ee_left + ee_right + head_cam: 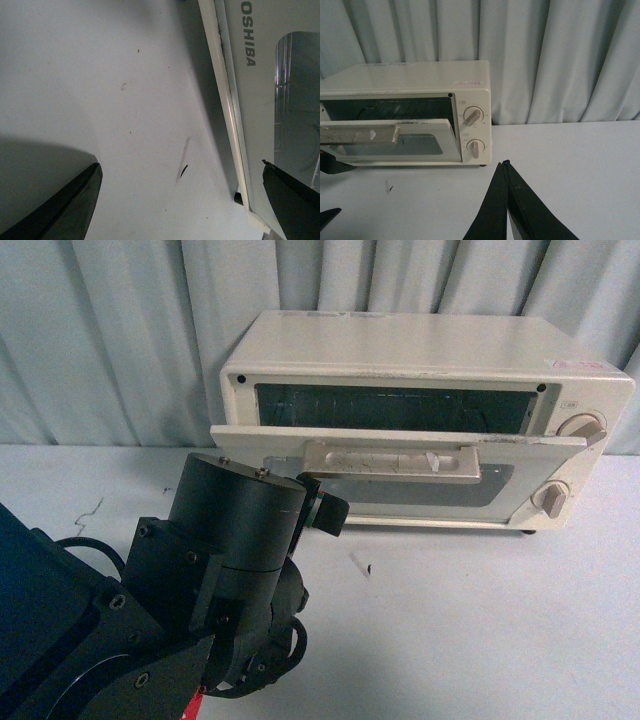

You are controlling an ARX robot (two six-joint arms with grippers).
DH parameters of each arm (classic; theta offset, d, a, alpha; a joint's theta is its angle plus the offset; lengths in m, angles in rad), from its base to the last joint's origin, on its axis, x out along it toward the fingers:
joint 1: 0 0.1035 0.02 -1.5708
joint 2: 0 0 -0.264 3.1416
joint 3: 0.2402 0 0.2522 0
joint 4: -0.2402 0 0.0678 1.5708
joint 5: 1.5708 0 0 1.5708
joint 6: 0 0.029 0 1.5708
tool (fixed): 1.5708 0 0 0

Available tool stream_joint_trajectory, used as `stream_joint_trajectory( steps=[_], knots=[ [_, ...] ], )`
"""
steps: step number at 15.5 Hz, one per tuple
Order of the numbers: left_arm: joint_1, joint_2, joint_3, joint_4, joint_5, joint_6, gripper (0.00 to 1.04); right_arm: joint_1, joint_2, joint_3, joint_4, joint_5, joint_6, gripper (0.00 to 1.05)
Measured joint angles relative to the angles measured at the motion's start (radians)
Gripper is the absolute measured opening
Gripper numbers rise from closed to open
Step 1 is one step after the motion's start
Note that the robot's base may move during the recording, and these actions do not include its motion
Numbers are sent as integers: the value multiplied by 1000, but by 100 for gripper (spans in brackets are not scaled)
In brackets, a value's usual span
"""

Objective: Open oven

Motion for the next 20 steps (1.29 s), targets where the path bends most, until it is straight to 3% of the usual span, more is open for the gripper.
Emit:
stream_joint_trajectory(
  steps=[6, 7, 13, 14, 15, 16, 20],
  knots=[
    [0, 0, 0, 0, 0, 0, 98, 0, 0, 0, 0, 0, 0, 2],
    [0, 0, 0, 0, 0, 0, 98, 0, 0, 0, 0, 0, -1, 7],
    [0, 0, 0, 0, 0, 0, 98, 0, 0, 0, 0, 0, -1, 69],
    [-10, 7, -10, 63, -68, 34, 98, 0, 0, 0, 0, 0, -1, 78],
    [-19, 10, -31, 112, -212, 150, 98, 0, 0, 0, 0, -1, -1, 89],
    [-22, 7, -53, 133, -293, 245, 98, 0, 0, 0, 0, 0, -1, 98],
    [30, -110, -207, 194, -364, 412, 98, 0, 0, 0, 0, 0, -1, 98]
  ],
)
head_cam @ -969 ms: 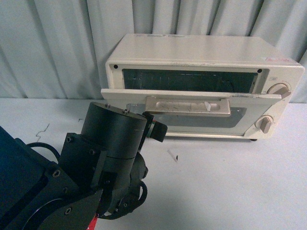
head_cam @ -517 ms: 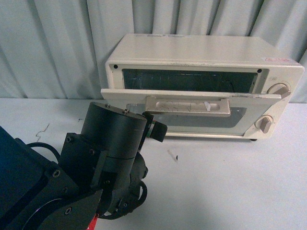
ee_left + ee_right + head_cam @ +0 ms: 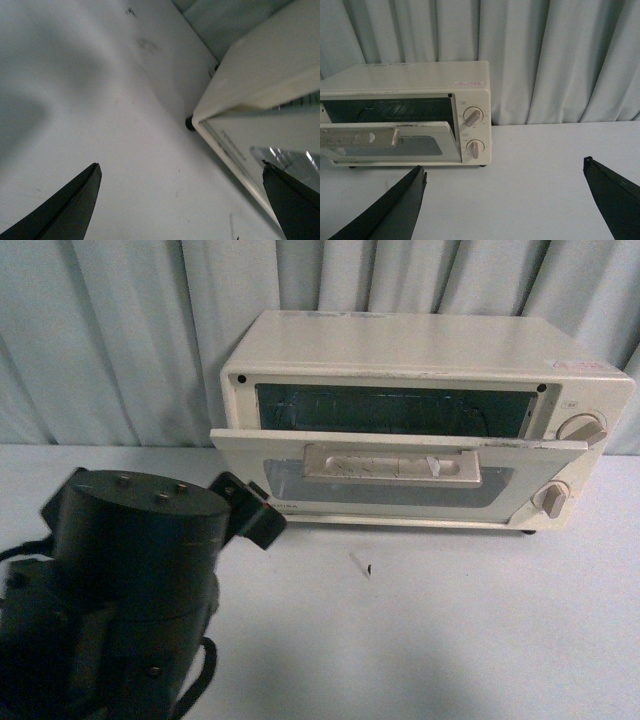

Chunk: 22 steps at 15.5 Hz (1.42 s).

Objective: Open oven

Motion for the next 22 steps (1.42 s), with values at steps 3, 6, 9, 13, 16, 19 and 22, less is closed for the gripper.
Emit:
stream_joint_trajectory(
  steps=[3, 6, 9, 13, 16, 19, 22],
  knots=[
    [51, -35, -79, 39, -10, 6, 98, 0, 0, 0, 0, 0, 0, 98],
    [137, 62, -214, 328, 179, 349, 76, 0, 0, 0, 0, 0, 0, 98],
    [222, -103, -399, 362, 253, 863, 46, 0, 0, 0, 0, 0, 0, 98],
    [316, -394, -560, 357, 361, 1048, 2, 0, 0, 0, 0, 0, 0, 98],
    [376, -666, -628, 362, 425, 1064, 2, 0, 0, 0, 0, 0, 0, 98],
    [422, -932, -639, 203, 465, 1064, 2, 0, 0, 0, 0, 0, 0, 98],
    [526, -1199, -640, -40, 553, 1064, 2, 0, 0, 0, 0, 0, 0, 98]
  ],
)
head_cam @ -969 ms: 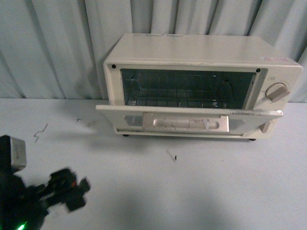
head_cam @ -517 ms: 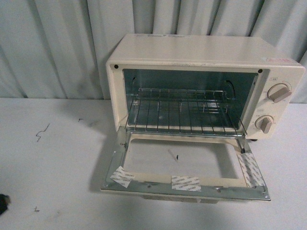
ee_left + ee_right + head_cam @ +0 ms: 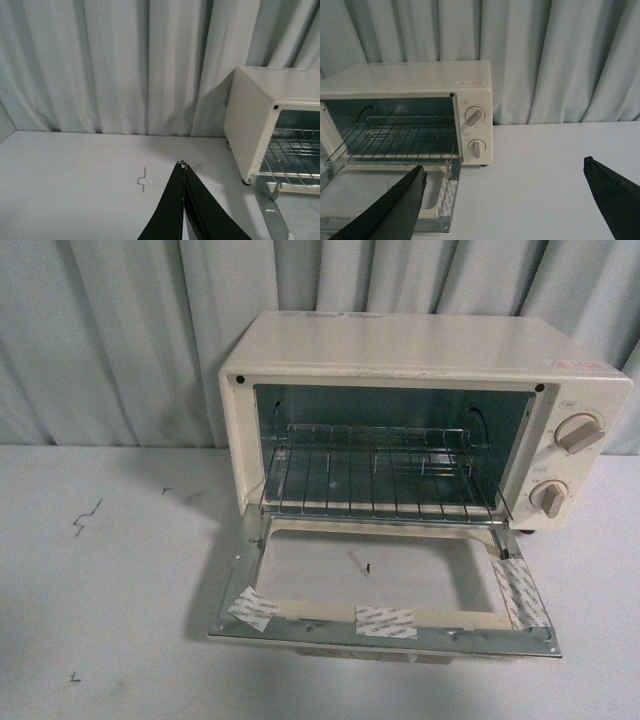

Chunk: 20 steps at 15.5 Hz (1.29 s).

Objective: Open oven

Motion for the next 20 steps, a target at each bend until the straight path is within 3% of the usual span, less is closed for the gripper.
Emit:
stream_joint_trajectory(
  steps=[3, 5, 17, 19, 20],
  knots=[
    [-4, -254, 2, -286, 14, 0, 2, 0, 0, 0, 0, 0, 0, 98],
    [-4, -382, 2, -393, 14, 0, 2, 0, 0, 0, 0, -1, 0, 98],
    [-4, -700, 2, -711, 14, 0, 2, 0, 0, 0, 0, -1, 0, 98],
    [-4, -858, 3, -897, 16, 0, 2, 0, 0, 0, 0, 0, 0, 98],
    [-4, -866, 11, -876, 13, 0, 2, 0, 0, 0, 0, -2, 0, 98]
  ],
)
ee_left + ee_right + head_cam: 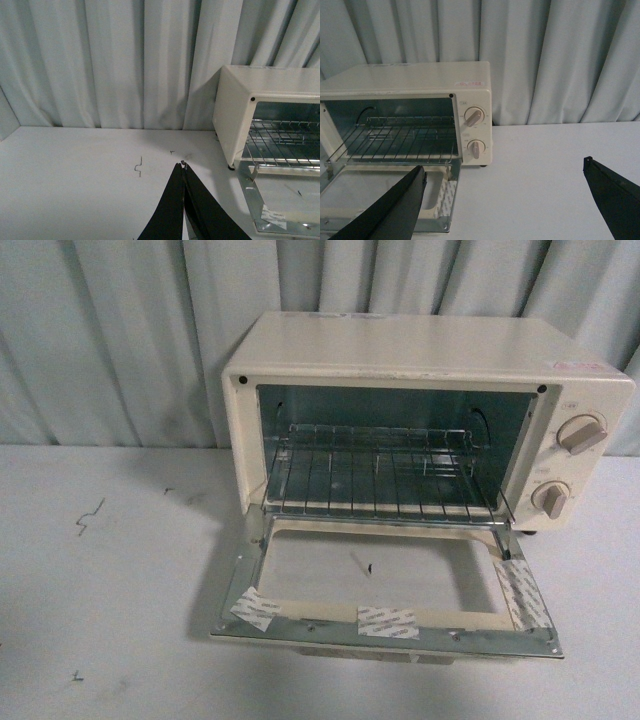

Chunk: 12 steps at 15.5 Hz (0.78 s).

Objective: Open oven

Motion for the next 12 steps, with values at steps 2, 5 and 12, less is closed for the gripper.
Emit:
stream_joint_trajectory(
  steps=[2, 5, 12],
  knots=[
    [0, 0, -8, -11, 3, 0, 2, 0, 0, 0, 0, 1, 0, 98],
    [0, 0, -8, -11, 3, 0, 3, 0, 0, 0, 0, 1, 0, 98],
    [0, 0, -8, -11, 3, 0, 91, 0, 0, 0, 0, 1, 0, 98]
  ],
)
